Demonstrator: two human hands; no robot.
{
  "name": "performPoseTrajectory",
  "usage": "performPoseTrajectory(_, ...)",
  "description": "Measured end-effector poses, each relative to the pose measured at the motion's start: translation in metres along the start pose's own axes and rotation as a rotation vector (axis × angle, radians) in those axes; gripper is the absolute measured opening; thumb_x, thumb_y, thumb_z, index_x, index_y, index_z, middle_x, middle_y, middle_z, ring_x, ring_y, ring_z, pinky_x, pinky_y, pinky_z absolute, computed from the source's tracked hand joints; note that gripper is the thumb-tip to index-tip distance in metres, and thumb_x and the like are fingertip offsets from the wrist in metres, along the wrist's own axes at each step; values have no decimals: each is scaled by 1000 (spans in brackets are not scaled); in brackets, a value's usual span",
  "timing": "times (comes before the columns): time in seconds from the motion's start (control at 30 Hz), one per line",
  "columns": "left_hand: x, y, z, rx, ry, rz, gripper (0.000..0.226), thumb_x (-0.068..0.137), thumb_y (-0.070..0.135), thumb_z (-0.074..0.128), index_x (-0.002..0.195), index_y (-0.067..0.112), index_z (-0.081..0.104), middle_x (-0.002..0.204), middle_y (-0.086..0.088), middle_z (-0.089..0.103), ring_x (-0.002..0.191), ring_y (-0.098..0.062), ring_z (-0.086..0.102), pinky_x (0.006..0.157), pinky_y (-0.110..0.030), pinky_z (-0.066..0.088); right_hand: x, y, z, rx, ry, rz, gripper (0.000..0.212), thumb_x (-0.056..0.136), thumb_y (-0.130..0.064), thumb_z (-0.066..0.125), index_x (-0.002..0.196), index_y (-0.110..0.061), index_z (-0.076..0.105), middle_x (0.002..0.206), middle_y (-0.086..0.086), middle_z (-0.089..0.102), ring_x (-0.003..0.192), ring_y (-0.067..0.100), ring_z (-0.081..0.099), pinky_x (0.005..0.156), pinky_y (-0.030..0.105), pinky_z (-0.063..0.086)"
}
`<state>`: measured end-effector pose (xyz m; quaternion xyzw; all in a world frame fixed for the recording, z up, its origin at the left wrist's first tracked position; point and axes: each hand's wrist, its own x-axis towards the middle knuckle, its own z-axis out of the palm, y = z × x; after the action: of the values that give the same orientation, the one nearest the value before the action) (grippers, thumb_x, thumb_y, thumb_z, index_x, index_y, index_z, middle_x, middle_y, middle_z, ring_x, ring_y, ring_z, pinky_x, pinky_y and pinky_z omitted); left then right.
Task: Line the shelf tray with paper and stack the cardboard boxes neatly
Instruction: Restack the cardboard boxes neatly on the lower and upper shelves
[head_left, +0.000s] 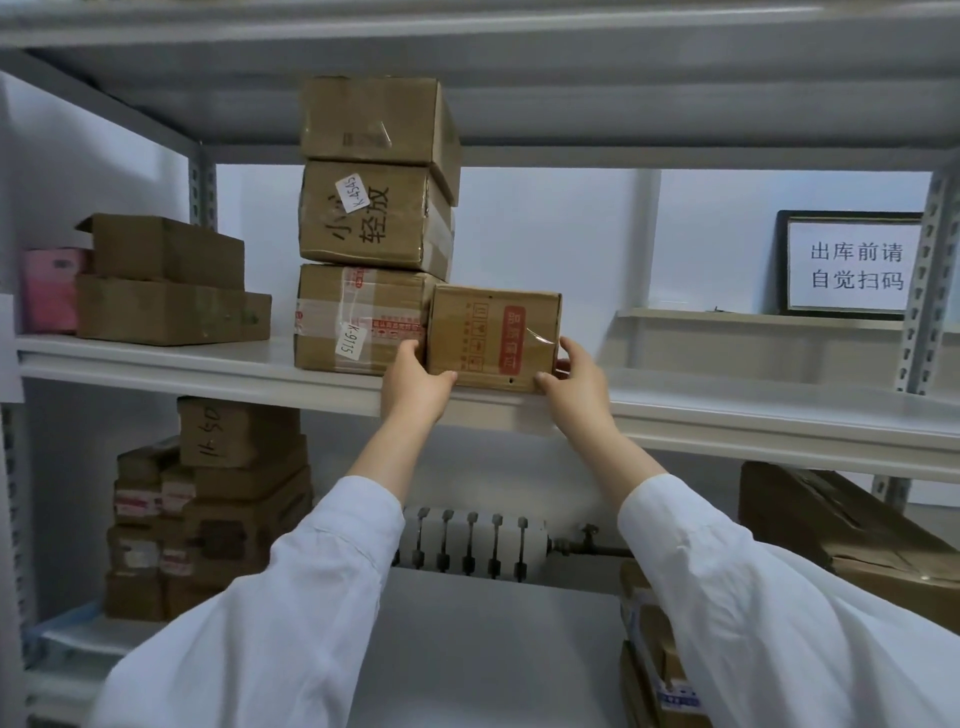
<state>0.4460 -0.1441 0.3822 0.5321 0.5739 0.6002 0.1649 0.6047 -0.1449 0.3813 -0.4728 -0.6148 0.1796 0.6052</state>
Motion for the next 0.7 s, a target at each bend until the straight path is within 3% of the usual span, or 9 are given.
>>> performPoseTrajectory(0.1, -11, -7, 12, -34, 143, 15, 60, 85, 30, 66, 135, 14, 37, 133, -7, 48, 122, -27, 47, 98, -39, 44, -8, 9, -5, 50, 86, -23, 53, 91, -12, 56, 140, -17, 39, 127, 4, 50, 115, 17, 51, 95, 29, 45)
performPoseTrajectory(0.23, -38, -13, 39, -271, 297, 92, 43, 85, 24, 62, 122, 14, 42, 108, 1, 45, 110, -26, 48, 95, -45, 45, -23, 27, -18, 85, 130, -131, 22, 92, -13, 53, 114, -15, 59, 105, 0, 59, 89, 10, 54, 72, 13, 42)
performPoseTrajectory(0.37, -60, -18, 73, -473, 259, -5, 38, 86, 13, 56, 121, 12, 41, 106, -3, 47, 101, -26, 52, 91, -41, 47, -34, 56, -36, 51, 42, -97, 13, 91, -10, 55, 87, -18, 64, 78, -10, 62, 75, 4, 56, 69, 14, 44)
performPoseTrajectory(0.57, -81, -23, 129, -591, 159, -264, 37, 91, 11, 51, 126, 6, 39, 89, 4, 44, 88, -20, 47, 75, -29, 36, -39, 104, -71, -75, -47, 72, 12, 92, -14, 56, 98, -14, 67, 93, -3, 63, 89, 10, 57, 74, 18, 41)
performPoseTrajectory(0.7, -95, -31, 172, -585, 24, -404, 23, 92, 13, 51, 113, 8, 44, 94, -1, 47, 90, -21, 45, 69, -23, 30, -36, 143, -98, -112, -73, 241, 26, 94, -16, 55, 117, -9, 63, 111, 4, 62, 96, 13, 55, 55, 2, 41)
